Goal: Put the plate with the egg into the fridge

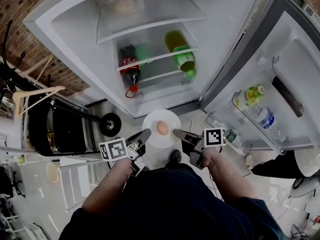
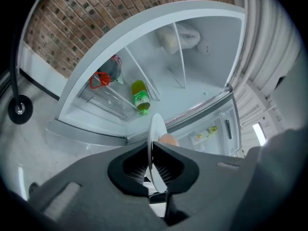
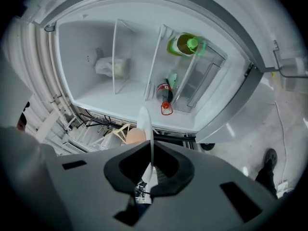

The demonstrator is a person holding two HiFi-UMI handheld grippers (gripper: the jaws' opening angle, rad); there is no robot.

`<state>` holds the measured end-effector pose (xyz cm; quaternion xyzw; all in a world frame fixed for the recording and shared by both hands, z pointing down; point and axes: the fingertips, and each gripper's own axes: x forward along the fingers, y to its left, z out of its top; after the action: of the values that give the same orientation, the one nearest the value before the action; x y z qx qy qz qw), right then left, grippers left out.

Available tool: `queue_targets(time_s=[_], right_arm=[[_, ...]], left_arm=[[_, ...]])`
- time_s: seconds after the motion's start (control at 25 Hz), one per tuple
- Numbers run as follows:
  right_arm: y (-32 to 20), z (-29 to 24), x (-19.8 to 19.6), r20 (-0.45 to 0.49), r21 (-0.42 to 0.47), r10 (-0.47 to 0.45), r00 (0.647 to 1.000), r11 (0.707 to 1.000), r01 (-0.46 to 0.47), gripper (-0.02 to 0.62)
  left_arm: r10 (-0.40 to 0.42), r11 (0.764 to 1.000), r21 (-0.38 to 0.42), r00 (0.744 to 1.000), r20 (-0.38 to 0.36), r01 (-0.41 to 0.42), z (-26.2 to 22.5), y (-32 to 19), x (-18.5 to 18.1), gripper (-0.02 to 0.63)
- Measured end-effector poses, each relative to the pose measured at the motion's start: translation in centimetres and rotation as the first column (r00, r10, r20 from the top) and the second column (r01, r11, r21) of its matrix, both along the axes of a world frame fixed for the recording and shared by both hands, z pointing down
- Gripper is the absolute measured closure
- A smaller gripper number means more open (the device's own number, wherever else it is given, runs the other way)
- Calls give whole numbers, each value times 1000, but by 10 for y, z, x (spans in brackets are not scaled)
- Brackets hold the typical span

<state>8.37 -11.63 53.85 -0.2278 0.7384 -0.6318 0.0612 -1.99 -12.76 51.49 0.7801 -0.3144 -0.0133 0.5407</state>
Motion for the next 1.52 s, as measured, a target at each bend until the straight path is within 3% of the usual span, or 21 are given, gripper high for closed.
queue_targets(time_s=[0.2, 0.48, 0.68, 0.84, 1.16, 1.52], right_arm=[[-19, -2, -1, 40, 3, -37, 999, 999, 37, 578], [-31, -5, -6, 50, -15, -17, 999, 1000, 17, 578], [-42, -8, -11, 31, 49, -1, 1000, 999, -1, 578], [-45, -5, -18, 27, -7, 37, 999, 999, -37, 578], [-71, -3, -18, 39, -14, 131, 991, 991, -131, 578], [-105, 5, -23, 64, -49, 197, 978, 980, -194, 578]], left_arm=[[-61, 998, 8, 998, 7, 61, 1, -15, 2, 589], [-73, 997, 33, 997, 5, 73, -5, -30, -3, 589], [-63, 997, 42, 998, 8, 63, -7, -37, -8, 588], [-51, 997, 55, 999, 13, 50, -9, -43, -16, 571], [-58, 996, 60, 998, -26, 59, -14, -53, -30, 552], [-60, 992, 111, 998, 15, 58, -18, -59, -38, 552]])
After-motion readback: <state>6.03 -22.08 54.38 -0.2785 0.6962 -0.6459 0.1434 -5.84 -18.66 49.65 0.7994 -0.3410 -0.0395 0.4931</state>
